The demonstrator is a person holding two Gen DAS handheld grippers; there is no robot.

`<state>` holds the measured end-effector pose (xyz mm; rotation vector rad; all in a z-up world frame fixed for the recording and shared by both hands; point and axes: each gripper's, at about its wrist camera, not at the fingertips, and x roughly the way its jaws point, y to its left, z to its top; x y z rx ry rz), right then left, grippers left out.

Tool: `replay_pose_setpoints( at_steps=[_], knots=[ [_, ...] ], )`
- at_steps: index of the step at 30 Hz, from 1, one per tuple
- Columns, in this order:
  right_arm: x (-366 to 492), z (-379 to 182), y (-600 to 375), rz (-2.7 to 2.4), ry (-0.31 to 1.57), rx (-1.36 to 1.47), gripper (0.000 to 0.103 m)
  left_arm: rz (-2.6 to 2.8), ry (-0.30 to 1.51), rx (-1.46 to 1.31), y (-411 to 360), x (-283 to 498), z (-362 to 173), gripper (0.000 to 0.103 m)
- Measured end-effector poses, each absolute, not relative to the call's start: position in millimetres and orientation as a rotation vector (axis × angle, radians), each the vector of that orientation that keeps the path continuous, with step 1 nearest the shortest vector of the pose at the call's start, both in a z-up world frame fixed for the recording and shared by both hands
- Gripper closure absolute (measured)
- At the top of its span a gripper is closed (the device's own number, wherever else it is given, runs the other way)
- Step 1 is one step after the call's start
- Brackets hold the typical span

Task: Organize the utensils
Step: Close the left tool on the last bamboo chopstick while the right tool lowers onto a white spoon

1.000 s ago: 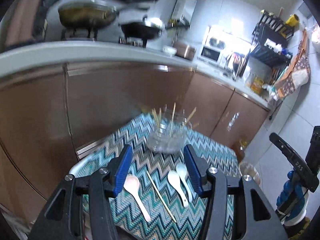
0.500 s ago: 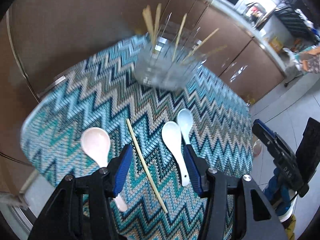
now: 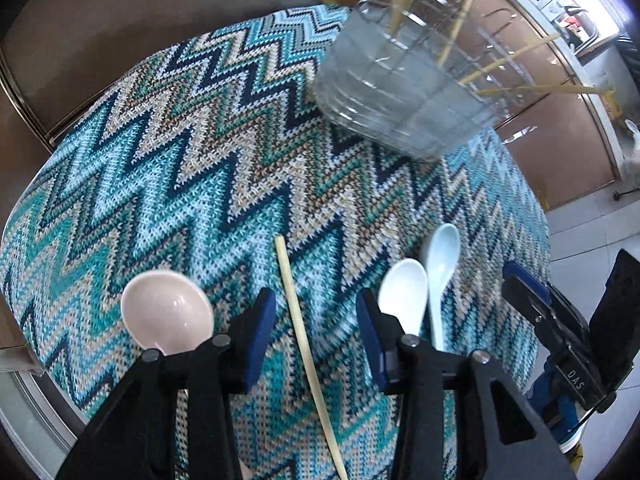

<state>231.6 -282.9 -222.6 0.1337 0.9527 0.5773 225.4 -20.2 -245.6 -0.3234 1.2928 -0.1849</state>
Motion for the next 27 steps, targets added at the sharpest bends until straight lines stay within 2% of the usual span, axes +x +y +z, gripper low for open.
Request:
replay_pose_setpoints(
  at_steps=[10, 19, 27],
  knots=[
    [276, -242, -262, 0.668, 1.047, 0.095, 0.072, -0.159, 1.335, -0.305, -24, 242, -268, 0.075],
    [290, -254, -248, 0.715, 1.093, 0.012, 0.078, -0.165, 1.337, -0.285, -22, 245, -270, 0.078],
    [296, -267, -236, 0.785, 1.101, -0.033, 0.093, -0.159, 1.328, -0.279, -18, 243, -272, 0.084]
  ],
)
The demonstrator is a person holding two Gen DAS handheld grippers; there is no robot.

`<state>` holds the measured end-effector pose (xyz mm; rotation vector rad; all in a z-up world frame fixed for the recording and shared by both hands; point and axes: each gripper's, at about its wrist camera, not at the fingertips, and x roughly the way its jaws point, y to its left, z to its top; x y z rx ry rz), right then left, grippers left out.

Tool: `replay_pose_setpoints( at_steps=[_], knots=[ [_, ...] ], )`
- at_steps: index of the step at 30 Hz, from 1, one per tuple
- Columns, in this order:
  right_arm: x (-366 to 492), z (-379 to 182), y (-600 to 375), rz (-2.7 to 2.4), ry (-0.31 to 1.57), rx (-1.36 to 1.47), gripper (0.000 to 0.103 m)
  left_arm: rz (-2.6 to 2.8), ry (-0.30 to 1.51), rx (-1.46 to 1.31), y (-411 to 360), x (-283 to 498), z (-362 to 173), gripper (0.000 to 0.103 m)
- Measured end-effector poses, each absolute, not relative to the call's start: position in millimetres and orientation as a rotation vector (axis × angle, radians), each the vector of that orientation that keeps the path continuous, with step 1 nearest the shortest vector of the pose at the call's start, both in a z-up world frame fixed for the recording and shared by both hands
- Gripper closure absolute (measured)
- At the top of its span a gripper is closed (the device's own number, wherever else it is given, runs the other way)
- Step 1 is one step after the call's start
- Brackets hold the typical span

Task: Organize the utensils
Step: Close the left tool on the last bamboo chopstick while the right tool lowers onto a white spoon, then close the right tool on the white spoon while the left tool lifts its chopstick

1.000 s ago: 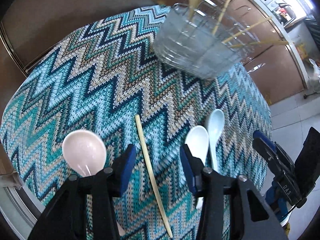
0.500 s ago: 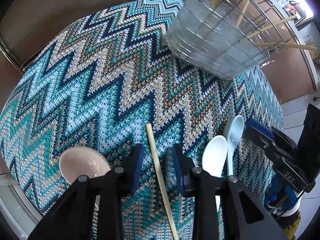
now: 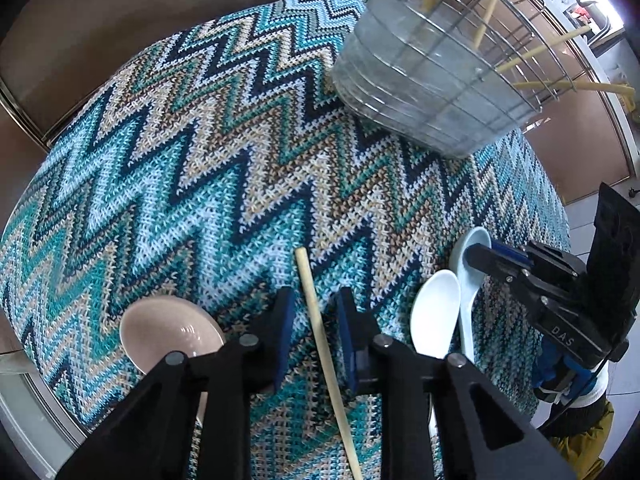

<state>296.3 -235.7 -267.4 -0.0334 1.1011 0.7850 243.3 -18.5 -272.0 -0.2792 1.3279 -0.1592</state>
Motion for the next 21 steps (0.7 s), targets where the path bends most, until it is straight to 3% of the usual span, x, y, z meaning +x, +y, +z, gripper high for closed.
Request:
replay_pose_setpoints(
  at_steps=[9, 21],
  knots=[
    [280, -260, -237, 0.791, 1.052, -0.141, 0.095, -0.149, 1.321, -0.284, -20, 234, -271, 0.095],
    [229, -223, -278, 0.686, 0.962, -0.136, 0.095, -0.185, 1.244, -0.322, -14, 211, -247, 0.098]
  ],
)
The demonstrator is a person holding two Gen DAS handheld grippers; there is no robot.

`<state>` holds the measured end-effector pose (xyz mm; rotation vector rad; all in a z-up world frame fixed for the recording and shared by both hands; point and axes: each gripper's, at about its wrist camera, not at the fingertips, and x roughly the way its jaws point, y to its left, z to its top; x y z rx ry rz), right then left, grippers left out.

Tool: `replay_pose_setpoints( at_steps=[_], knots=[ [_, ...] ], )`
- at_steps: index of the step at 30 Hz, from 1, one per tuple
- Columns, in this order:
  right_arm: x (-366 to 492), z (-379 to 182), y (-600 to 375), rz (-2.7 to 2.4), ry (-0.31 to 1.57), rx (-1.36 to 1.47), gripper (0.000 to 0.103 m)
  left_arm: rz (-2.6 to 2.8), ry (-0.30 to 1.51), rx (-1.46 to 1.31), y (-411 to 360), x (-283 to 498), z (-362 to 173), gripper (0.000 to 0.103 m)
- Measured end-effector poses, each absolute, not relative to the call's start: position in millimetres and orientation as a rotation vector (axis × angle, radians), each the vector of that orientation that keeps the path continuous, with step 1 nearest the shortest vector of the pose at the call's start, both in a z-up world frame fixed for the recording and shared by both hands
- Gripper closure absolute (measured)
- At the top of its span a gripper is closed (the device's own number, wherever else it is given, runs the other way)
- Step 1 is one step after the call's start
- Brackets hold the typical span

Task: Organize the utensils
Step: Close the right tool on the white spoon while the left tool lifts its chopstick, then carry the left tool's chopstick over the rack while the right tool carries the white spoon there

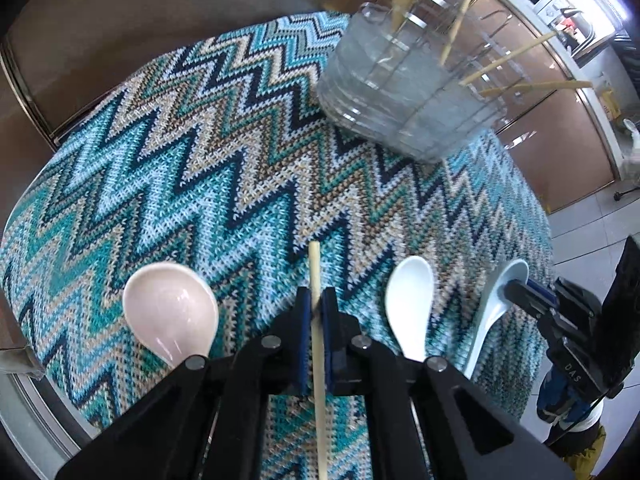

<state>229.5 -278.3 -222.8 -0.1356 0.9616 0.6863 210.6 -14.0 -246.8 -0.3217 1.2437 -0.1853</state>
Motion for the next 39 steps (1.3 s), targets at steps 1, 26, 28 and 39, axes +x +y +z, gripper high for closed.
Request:
replay_pose_setpoints(
  at_steps=[1, 26, 28, 39],
  knots=[
    [224, -218, -284, 0.674, 0.952, -0.130, 0.095, -0.192, 1.234, -0.328, -14, 208, -243, 0.098],
    [117, -147, -302, 0.509, 0.785, -0.174, 0.098, -0.301, 0.887, -0.292, -24, 116, -117, 0.098],
    [112, -142, -301, 0.497, 0.774, -0.176, 0.098, -0.304, 0.872, -0.293, -23, 112, -112, 0.098],
    [107, -113, -299, 0.429, 0.705, -0.146, 0.098, -0.298, 0.795, -0.283, -15, 104, -81, 0.098]
  ],
)
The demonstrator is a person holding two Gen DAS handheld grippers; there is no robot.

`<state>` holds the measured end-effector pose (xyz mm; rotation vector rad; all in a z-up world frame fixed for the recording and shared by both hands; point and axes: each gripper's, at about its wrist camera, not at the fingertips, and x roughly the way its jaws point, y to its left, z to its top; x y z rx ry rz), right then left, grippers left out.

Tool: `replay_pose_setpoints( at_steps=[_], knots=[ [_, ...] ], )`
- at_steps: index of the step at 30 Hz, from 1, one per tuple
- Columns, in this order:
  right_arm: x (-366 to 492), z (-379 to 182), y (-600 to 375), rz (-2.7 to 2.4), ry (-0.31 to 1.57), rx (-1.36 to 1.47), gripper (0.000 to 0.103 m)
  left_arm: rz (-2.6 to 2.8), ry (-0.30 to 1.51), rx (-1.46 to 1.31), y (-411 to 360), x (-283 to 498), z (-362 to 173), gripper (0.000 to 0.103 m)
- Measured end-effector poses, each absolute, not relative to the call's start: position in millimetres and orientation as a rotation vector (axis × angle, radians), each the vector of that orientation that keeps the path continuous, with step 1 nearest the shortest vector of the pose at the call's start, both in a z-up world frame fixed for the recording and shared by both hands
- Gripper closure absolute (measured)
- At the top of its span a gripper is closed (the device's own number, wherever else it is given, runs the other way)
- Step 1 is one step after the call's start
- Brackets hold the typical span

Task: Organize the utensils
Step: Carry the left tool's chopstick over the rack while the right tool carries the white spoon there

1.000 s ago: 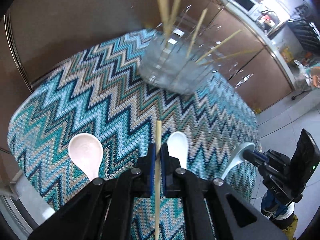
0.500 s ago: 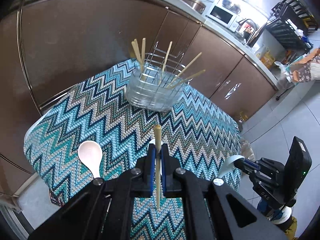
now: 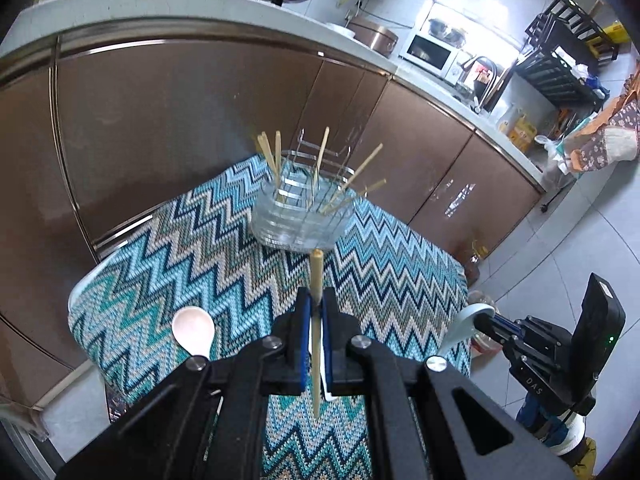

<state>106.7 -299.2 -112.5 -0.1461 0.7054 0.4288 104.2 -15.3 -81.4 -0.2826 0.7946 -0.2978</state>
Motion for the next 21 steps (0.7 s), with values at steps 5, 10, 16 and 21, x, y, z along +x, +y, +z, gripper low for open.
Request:
replay_pose_setpoints(
  at_steps=[5, 10, 16, 21],
  knots=[
    [118, -90, -295, 0.389, 0.649, -0.126, 0.098, -0.297, 0.744, -0.284, -12, 118, -54, 0.098],
    [137, -55, -289, 0.361, 0.558, -0.091, 0.098, -0.294, 0.664, -0.257, -17, 138, -19, 0.098],
    [171, -14, -275, 0.313, 0.422, -0.079, 0.098, -0.255, 0.522, -0.232, -22, 172, 19, 0.098],
    [216, -3, -255, 0.252, 0.339, -0.102, 0.098, -0.207, 0.416, -0.218, -28, 209, 35, 0.098]
  ],
)
